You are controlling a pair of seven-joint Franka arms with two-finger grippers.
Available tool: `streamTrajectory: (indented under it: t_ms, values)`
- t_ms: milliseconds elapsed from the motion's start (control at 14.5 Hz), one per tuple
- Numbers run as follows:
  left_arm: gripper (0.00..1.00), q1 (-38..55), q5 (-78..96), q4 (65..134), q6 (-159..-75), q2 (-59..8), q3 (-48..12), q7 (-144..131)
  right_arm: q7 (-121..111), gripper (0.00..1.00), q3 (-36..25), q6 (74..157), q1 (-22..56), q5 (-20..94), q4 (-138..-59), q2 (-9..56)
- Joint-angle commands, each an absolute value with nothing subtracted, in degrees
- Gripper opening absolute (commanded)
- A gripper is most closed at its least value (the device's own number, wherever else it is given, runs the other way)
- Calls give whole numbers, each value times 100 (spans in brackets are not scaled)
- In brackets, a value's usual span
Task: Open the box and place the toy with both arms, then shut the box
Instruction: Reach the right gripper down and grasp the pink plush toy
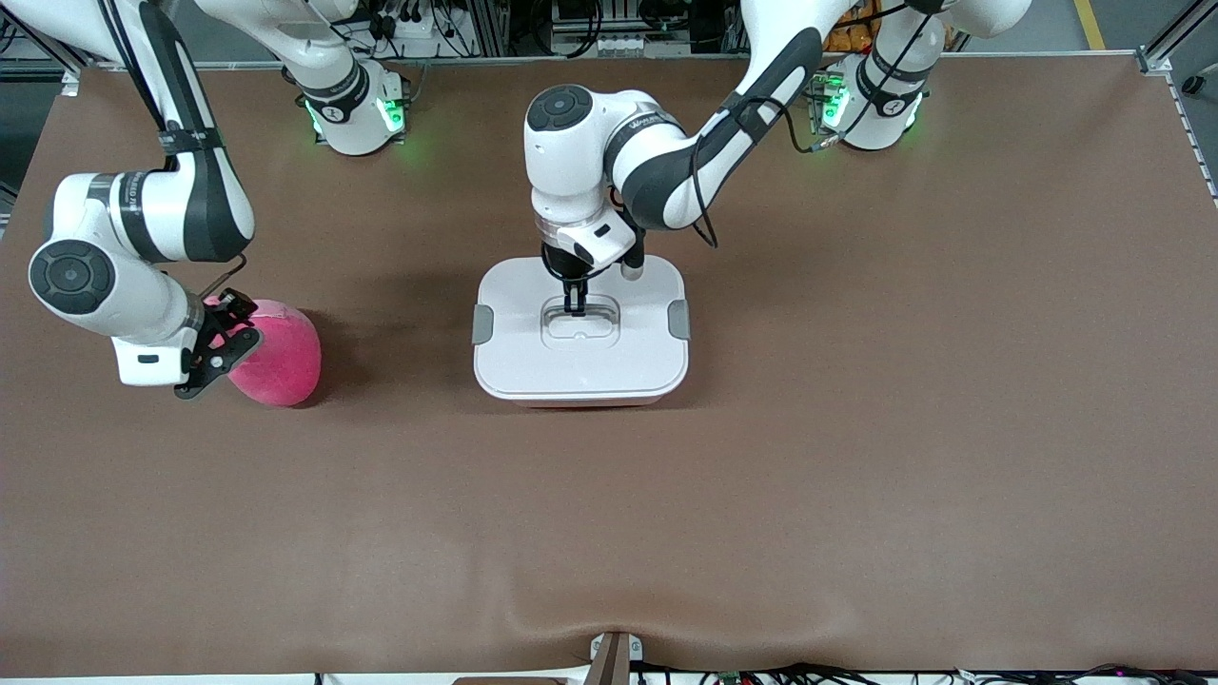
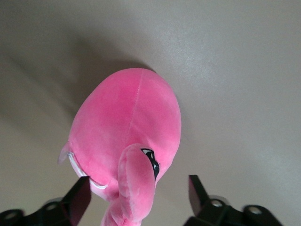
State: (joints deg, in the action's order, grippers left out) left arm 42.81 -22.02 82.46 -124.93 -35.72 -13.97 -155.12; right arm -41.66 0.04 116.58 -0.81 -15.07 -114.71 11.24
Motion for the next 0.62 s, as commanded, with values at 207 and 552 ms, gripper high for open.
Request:
streamTrajectory:
  t_ms: [207, 552]
  values:
    - [0, 4324, -2329, 8174, -12507, -3577, -1354, -15574, -4201, 54, -9, 11725, -9, -1679, -11769, 958]
    - [0, 4298, -2347, 8174, -12507, -3551, -1354, -15548, -4201, 0, 0, 11567, 18, -1758, -11769, 967]
